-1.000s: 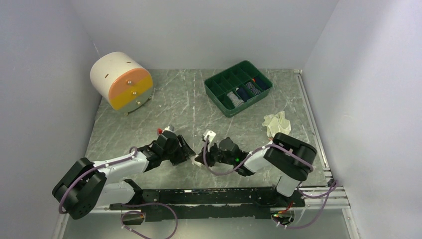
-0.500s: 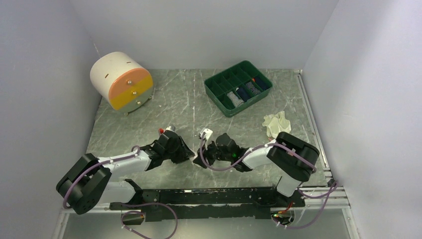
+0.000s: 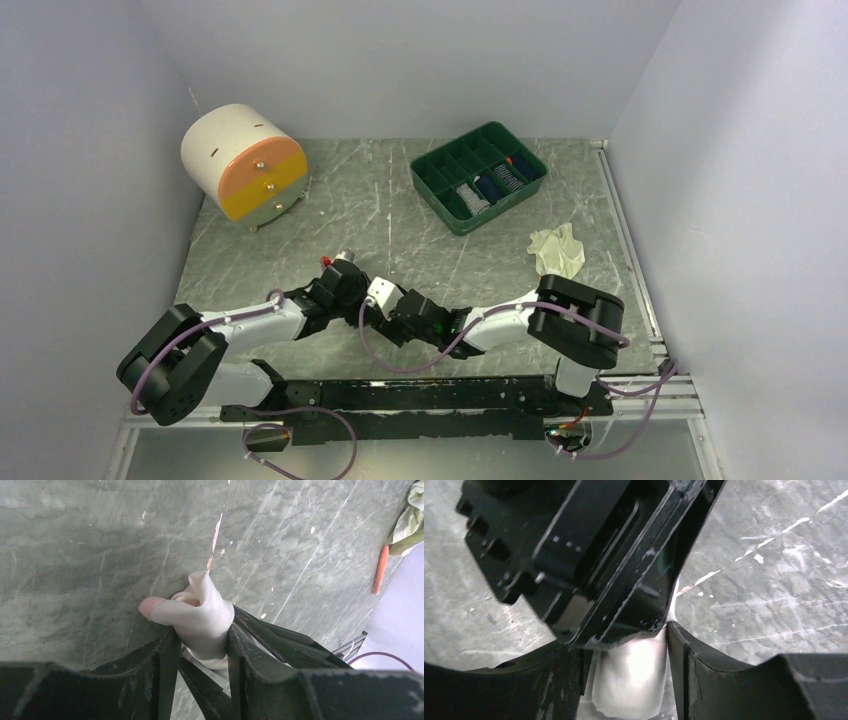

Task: Roll the underwear
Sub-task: Roll the underwear to the center of the board.

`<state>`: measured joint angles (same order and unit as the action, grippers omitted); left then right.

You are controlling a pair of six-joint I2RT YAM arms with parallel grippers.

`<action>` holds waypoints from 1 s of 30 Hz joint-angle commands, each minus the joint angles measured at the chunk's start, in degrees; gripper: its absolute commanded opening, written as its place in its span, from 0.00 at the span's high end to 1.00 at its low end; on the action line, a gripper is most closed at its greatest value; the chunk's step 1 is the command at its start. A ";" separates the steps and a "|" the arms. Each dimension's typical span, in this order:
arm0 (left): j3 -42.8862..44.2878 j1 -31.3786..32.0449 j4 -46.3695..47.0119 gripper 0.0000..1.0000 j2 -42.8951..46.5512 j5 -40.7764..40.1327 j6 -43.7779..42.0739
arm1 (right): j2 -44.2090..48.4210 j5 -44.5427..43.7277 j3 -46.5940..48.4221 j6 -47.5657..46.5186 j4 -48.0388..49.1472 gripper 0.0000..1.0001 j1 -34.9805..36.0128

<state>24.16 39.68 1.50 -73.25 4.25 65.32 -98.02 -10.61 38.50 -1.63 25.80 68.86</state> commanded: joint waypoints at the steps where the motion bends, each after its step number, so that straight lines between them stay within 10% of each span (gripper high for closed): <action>1: -0.67 0.13 -6.13 0.56 -1.71 -0.58 -2.04 | -3.02 -5.46 1.12 -0.93 -4.20 0.44 0.20; 19: -1.27 -1.45 -5.09 0.48 1.11 1.46 -2.49 | -2.41 6.74 -4.21 8.31 -5.10 0.40 -3.19; 30: 0.10 -7.37 -11.95 0.27 6.53 1.50 -4.56 | -4.46 5.07 -2.36 10.98 -9.79 0.81 -4.90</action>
<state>24.14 36.91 -1.56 -70.00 6.13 63.86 -99.61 -5.63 37.76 5.96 28.91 65.04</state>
